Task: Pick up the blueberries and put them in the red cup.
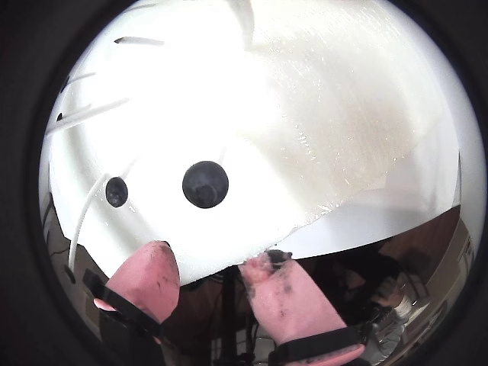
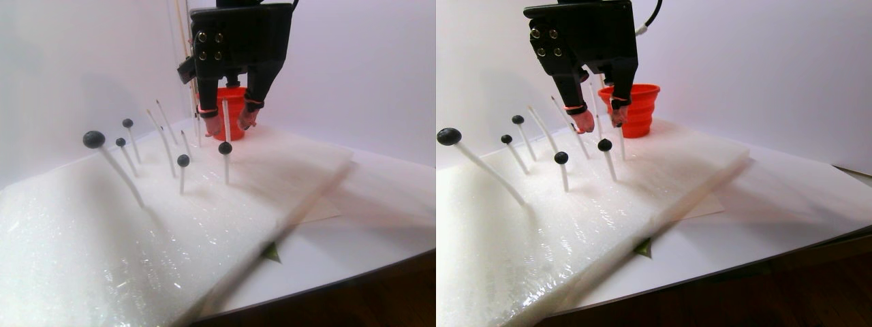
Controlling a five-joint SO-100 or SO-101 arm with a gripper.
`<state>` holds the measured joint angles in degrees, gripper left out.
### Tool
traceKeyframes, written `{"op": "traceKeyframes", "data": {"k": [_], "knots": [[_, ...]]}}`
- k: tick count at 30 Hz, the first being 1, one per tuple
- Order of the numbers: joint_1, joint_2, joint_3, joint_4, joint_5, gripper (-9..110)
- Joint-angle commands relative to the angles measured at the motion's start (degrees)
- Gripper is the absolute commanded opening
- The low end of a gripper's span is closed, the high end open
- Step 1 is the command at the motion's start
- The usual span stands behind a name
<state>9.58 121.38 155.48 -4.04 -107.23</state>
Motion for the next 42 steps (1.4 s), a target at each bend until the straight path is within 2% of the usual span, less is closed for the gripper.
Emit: {"op": "traceKeyframes", "data": {"k": [1, 42], "knots": [[-0.53, -0.35, -3.69, -1.76, 0.35, 17], [-1.67, -13.45, -7.03, -12.13, -1.05, 18]]}}
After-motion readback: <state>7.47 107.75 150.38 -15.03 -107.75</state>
